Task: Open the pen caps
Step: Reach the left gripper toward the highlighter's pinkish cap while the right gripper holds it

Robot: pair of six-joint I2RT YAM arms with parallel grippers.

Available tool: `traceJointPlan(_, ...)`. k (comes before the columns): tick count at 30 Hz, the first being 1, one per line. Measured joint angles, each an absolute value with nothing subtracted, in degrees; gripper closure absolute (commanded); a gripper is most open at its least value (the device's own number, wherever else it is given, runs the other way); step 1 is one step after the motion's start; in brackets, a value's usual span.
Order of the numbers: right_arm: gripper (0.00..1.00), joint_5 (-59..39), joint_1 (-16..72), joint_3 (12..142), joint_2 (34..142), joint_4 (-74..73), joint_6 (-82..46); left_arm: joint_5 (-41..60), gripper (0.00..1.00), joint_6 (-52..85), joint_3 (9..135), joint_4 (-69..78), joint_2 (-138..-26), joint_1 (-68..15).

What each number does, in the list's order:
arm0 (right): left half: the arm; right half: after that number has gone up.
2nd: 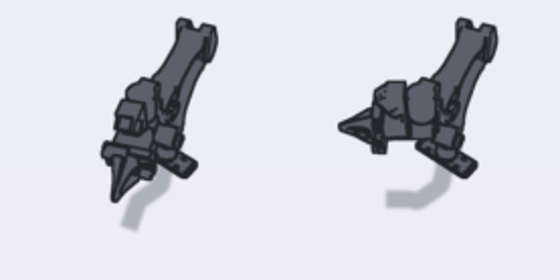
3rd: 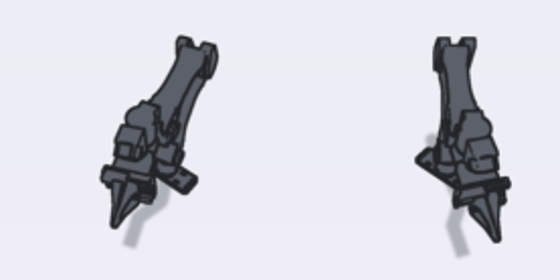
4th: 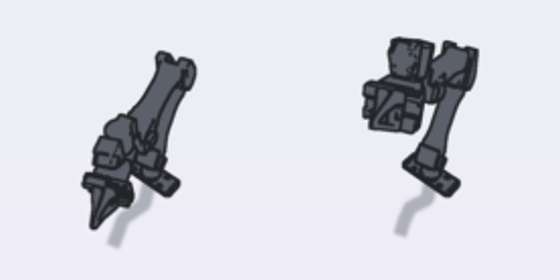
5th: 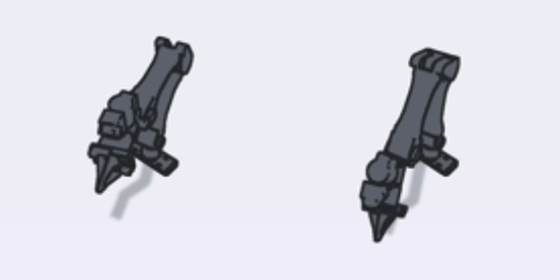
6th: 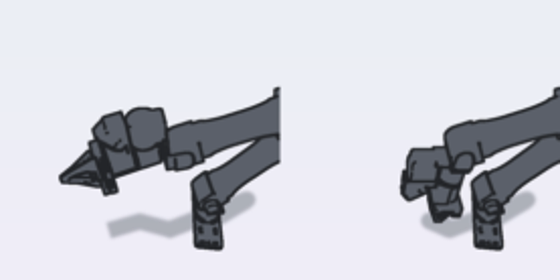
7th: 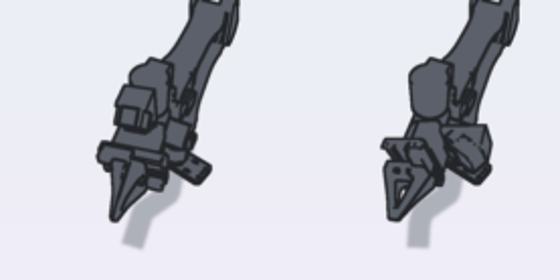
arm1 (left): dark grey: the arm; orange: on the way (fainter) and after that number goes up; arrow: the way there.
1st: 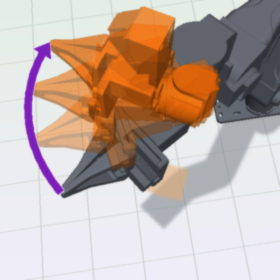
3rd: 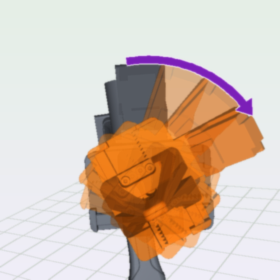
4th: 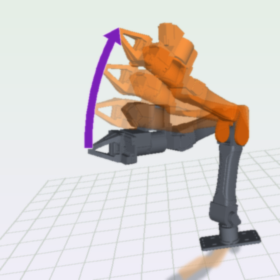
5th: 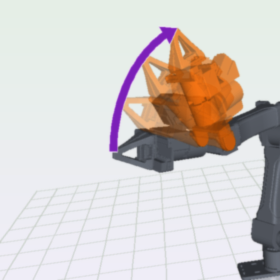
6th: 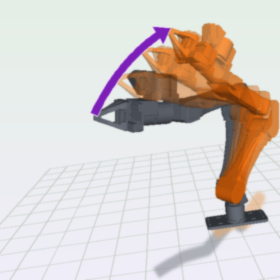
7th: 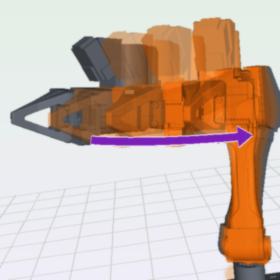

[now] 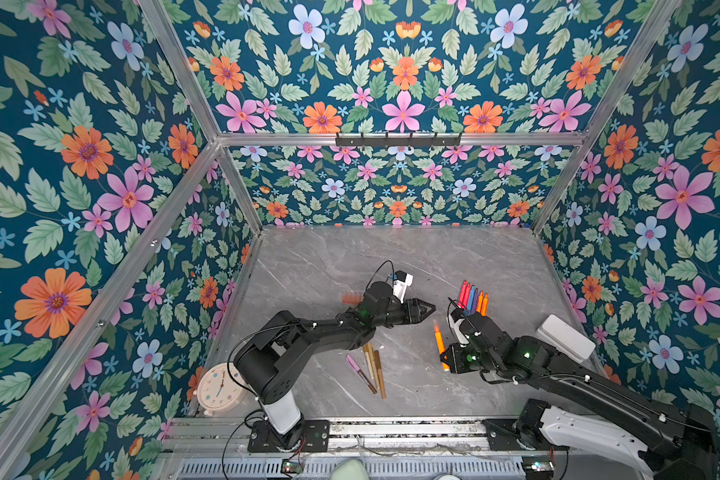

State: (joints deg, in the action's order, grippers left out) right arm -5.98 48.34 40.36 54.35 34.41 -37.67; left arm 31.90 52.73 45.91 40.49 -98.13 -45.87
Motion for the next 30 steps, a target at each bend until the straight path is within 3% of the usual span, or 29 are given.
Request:
traceJointPlan(10, 1.00, -7.27, 46.65, 41.23, 55.22, 34.48, -36.84, 35.62, 0.55, 56.84, 45.67, 46.81, -99.63, -49.12)
traceJointPlan(16, 1.00, -7.03, 46.70, 41.85, 55.81, 34.50, -36.40, 35.92, 0.71, 56.99, 45.21, 47.59, -99.33, -49.47)
traceJointPlan(21, 1.00, -6.42, 46.65, 42.33, 56.18, 34.94, -35.51, 35.97, 0.98, 57.80, 45.17, 48.05, -98.94, -49.76)
traceJointPlan(23, 1.00, -6.24, 46.65, 42.33, 56.27, 35.16, -35.44, 36.21, 1.00, 57.58, 45.23, 48.18, -98.80, -49.84)
traceJointPlan(26, 0.76, -6.26, 46.65, 42.35, 56.51, 34.92, -35.51, 36.27, 1.00, 57.60, 45.50, 47.97, -98.87, -49.82)
traceJointPlan(30, 0.73, -5.85, 46.59, 42.37, 57.34, 34.24, -35.70, 36.77, 1.00, 57.41, 45.95, 47.94, -99.09, -49.89)
